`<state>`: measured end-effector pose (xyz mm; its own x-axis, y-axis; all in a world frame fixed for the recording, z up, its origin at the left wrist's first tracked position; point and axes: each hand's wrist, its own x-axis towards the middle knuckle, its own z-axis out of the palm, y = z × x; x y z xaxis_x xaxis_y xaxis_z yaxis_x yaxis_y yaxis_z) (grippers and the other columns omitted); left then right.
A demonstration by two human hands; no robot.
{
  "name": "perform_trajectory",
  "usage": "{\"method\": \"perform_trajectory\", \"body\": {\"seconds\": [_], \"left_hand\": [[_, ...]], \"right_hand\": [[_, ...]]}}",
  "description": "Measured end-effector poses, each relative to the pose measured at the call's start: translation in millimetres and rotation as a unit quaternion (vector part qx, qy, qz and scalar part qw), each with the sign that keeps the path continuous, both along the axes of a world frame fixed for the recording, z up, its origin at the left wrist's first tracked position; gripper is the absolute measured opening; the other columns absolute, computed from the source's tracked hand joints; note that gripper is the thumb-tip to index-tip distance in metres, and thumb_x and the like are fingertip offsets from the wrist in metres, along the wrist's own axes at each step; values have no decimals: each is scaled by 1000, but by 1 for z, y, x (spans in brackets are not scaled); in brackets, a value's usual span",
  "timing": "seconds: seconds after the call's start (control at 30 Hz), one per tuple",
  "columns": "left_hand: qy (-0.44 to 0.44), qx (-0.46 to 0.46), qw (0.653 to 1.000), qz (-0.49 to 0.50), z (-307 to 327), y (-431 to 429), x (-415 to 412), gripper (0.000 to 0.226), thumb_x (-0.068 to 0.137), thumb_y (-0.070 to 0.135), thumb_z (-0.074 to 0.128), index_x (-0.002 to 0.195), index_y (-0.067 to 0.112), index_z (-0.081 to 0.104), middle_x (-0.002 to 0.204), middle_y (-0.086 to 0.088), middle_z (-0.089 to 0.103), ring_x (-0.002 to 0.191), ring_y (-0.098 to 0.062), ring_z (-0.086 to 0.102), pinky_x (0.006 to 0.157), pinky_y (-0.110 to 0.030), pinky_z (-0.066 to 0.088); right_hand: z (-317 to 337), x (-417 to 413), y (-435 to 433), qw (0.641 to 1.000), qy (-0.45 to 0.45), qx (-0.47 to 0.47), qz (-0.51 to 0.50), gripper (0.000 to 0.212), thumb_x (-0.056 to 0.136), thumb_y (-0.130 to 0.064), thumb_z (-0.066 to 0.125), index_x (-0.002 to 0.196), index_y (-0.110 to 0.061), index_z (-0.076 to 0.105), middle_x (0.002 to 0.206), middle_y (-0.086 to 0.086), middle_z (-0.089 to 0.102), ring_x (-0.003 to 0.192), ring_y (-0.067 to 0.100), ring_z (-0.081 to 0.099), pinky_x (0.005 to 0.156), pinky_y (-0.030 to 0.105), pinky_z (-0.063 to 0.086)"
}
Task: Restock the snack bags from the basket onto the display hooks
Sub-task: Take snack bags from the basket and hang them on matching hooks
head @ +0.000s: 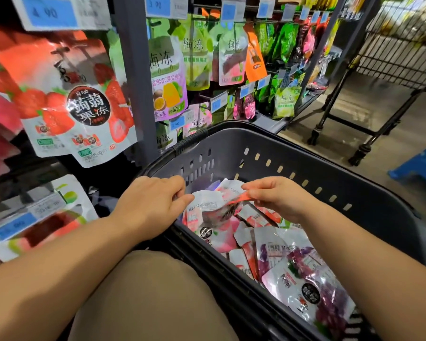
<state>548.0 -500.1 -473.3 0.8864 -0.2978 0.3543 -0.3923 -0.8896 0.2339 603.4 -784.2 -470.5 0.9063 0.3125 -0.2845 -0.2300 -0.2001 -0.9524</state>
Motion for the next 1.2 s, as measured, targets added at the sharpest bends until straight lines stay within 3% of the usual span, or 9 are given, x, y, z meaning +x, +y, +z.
{"method": "perform_trajectory", "body": {"seconds": [0.1,0.23,0.47,0.57,0.67,0.8,0.93,1.03,1.2], "left_hand": [[-1,-1,1000,-3,-1,1,0,47,81,66,17,73,27,40,57,8,48,59,-15,39,55,-21,22],[-2,11,1000,5,1,0,0,50,78,68,12,73,27,40,56,9,45,59,-15,36,63,-34,22],[13,14,1000,13,2,-1,0,44,85,62,25,77,24,44,62,7,52,63,-16,40,63,-33,21],[13,11,1000,11,2,-1,0,45,85,63,24,77,24,45,63,7,53,63,-15,41,61,-31,22],[4,13,1000,8,0,-1,1,54,80,69,14,77,24,44,60,8,50,62,-14,39,60,-31,22],[2,6,1000,4,1,0,0,55,77,70,10,75,25,41,61,7,51,62,-15,39,60,-30,22],[-1,-19,1000,-6,0,1,0,55,77,71,13,76,24,42,62,5,54,61,-15,41,58,-14,22],[4,-19,1000,-7,2,1,-1,62,74,77,15,79,23,45,62,4,56,62,-16,45,57,-15,21],[54,2,998,29,7,-9,-2,91,47,104,4,81,27,40,66,6,59,64,-12,55,59,-24,28]], "right_hand": [[6,-2,-3,998,11,32,48,34,84,15,60,104,-11,69,88,4,75,77,11,70,75,20,55],[6,-4,2,985,-94,-144,-17,27,80,1,76,97,-21,75,89,-3,76,83,8,70,76,18,55],[8,-1,4,857,-402,-302,-115,11,77,-25,83,73,-32,75,78,-14,52,89,10,44,79,26,40],[4,4,1,903,-325,-255,-121,17,80,-27,79,71,-28,64,89,-6,54,96,15,50,85,25,43],[-10,3,0,961,-175,-168,-130,18,82,-36,72,93,-23,66,93,5,70,91,27,69,86,49,56],[-19,-3,4,992,-63,-79,-81,20,89,-1,67,105,-12,62,98,17,71,72,27,73,66,46,61],[-22,-6,10,989,-60,-92,-99,11,94,-5,63,104,-7,58,95,26,68,70,42,70,62,49,60],[-10,-6,14,988,-89,-51,-115,16,97,-9,59,93,-24,59,79,18,65,64,40,65,69,58,55],[25,-13,23,974,-150,123,-114,26,83,-23,75,98,-15,56,101,21,57,86,37,62,77,62,53]]}}
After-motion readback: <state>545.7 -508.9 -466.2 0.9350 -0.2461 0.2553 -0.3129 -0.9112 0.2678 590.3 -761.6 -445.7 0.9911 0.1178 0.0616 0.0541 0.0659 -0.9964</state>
